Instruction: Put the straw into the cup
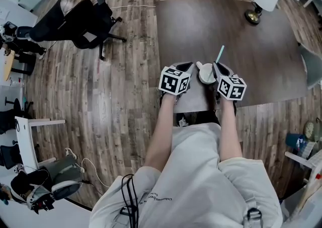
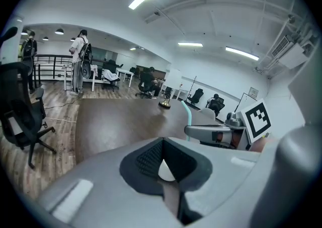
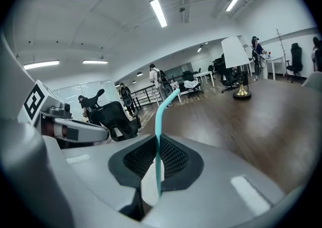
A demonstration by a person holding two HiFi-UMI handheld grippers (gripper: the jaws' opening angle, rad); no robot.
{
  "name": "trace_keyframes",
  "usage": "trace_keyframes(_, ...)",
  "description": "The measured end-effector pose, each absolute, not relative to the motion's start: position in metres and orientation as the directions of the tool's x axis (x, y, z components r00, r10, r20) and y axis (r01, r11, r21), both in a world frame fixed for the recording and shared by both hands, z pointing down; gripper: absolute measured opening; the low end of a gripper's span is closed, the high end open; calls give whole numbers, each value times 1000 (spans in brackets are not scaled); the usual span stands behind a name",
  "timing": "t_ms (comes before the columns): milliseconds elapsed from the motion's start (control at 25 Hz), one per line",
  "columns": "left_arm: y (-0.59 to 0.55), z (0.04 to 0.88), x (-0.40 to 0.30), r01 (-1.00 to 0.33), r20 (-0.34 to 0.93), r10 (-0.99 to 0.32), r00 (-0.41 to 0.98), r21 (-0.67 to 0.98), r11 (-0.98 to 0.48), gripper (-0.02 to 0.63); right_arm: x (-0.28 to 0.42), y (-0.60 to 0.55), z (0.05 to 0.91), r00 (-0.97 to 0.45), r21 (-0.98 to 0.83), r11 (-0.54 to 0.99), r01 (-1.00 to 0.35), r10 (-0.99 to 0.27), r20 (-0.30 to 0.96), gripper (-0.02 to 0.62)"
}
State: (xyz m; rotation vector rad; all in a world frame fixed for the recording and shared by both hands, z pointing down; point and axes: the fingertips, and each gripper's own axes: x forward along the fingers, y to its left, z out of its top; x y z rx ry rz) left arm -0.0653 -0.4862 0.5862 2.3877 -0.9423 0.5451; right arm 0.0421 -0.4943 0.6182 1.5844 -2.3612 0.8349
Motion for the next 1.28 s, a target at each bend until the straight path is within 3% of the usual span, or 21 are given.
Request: trace_keyframes(1280, -474, 587, -70, -725, 520, -543, 659, 245, -644, 1, 27, -477, 646, -419, -330, 285, -900, -777, 470, 49)
